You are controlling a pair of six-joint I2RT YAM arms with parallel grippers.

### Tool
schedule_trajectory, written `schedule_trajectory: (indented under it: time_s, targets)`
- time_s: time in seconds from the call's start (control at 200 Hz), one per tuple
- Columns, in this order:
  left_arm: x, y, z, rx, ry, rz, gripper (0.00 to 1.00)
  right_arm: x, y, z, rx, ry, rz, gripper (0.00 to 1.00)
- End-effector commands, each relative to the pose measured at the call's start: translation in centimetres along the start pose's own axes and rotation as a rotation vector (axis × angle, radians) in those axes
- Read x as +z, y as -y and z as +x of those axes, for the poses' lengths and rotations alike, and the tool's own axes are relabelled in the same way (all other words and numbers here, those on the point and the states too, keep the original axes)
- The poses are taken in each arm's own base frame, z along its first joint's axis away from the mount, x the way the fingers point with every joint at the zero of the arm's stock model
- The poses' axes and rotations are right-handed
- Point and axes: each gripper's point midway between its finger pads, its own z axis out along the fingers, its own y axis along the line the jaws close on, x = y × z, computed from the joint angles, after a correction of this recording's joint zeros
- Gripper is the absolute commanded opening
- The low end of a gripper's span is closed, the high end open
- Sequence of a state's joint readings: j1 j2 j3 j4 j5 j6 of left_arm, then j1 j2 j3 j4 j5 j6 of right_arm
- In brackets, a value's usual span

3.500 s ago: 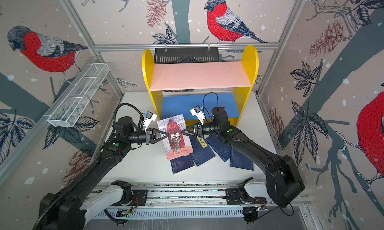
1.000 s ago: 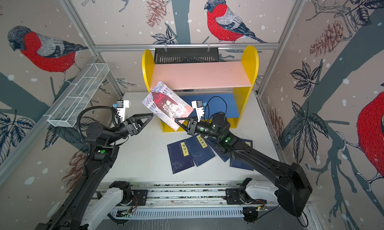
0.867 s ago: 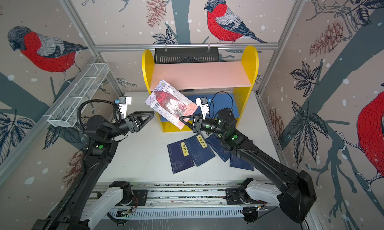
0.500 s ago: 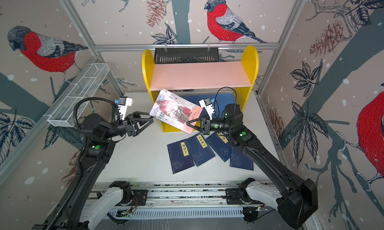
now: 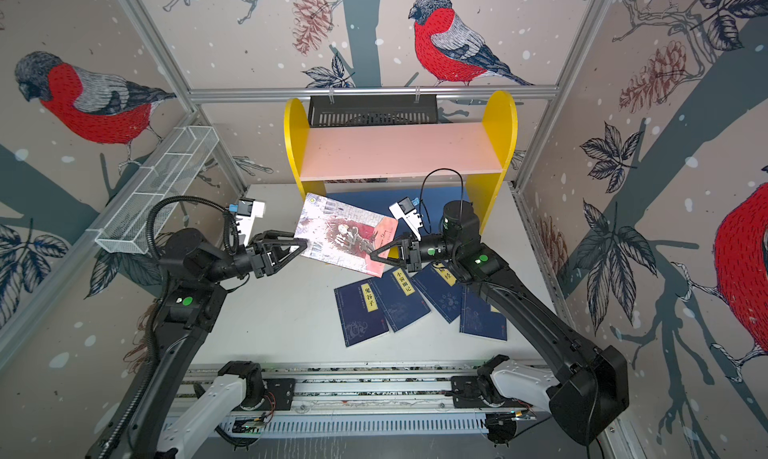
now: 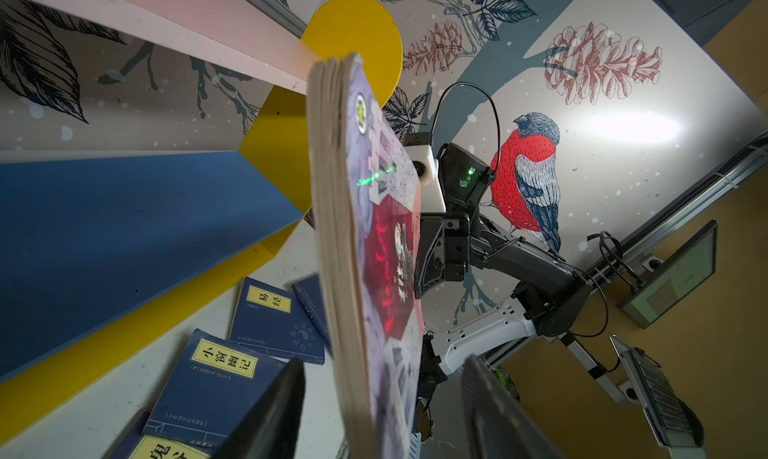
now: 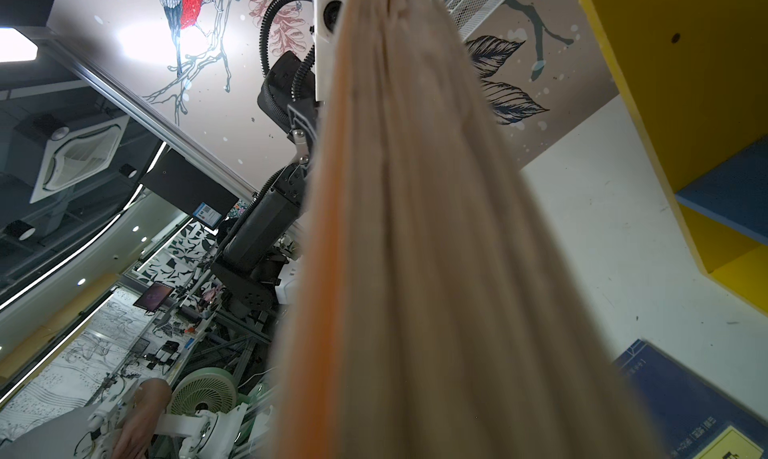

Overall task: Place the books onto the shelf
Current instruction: 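Raise the Hamlet book above the pink shelf with the right gripper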

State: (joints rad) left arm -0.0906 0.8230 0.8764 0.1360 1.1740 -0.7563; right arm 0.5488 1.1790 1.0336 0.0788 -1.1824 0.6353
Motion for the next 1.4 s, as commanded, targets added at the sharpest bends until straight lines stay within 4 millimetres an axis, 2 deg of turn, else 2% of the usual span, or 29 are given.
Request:
schedule_trajectory:
  time_s: [0.0, 0.095, 0.14, 0.2, 0.3, 0.42, 0.65, 0.77, 1.015, 1.135, 1.205, 1.395]
  targets:
    - [0.1, 1.6, -0.8, -0.020, -0.001, 0.085, 0.39, 0.3, -0.8, -0.3, -0.051, -0.017, -0.041, 0.01]
    - [0.2, 1.8, -1.4, -0.041, 0.018, 0.121, 0.14, 0.9, -0.5, -0.4, -0.048, -0.028, -0.047, 0.01]
    - [0.3, 1.8, -1.7, -0.046, 0.023, 0.125, 0.00, 1.2, -0.2, -0.5, -0.047, -0.031, -0.042, 0.05]
    - [0.3, 1.8, -1.9, -0.039, 0.035, 0.121, 0.00, 1.3, 0.0, -0.8, -0.054, -0.025, -0.033, 0.13]
    - [0.3, 2.0, -2.3, -0.019, 0.052, 0.119, 0.00, 1.2, 0.4, -1.8, -0.065, 0.023, 0.012, 0.49]
    - [0.3, 2.1, -3.5, -0.008, 0.093, 0.109, 0.00, 0.6, 0.0, -2.4, -0.066, 0.105, 0.024, 0.55]
    - [0.3, 0.9, -5.8, -0.074, 0.201, 0.096, 0.00, -0.6, -0.5, -3.2, -0.040, 0.254, 0.014, 0.50]
    - [0.4, 0.3, -6.0, -0.093, 0.218, 0.092, 0.00, -0.8, -0.1, -3.9, -0.030, 0.297, 0.018, 0.45]
    - [0.6, -0.5, -5.5, -0.121, 0.206, 0.085, 0.00, -1.0, 0.0, -5.1, -0.022, 0.359, -0.001, 0.42]
    - [0.6, -0.9, -5.4, -0.131, 0.206, 0.079, 0.00, -1.1, -0.4, -5.7, -0.019, 0.378, -0.013, 0.36]
    - [0.7, -1.0, -5.3, -0.134, 0.206, 0.078, 0.00, -1.0, -0.2, -5.9, -0.003, 0.376, -0.012, 0.27]
    - [0.9, -1.1, -5.4, -0.132, 0.209, 0.078, 0.00, -0.5, -0.5, -6.3, 0.005, 0.345, -0.019, 0.18]
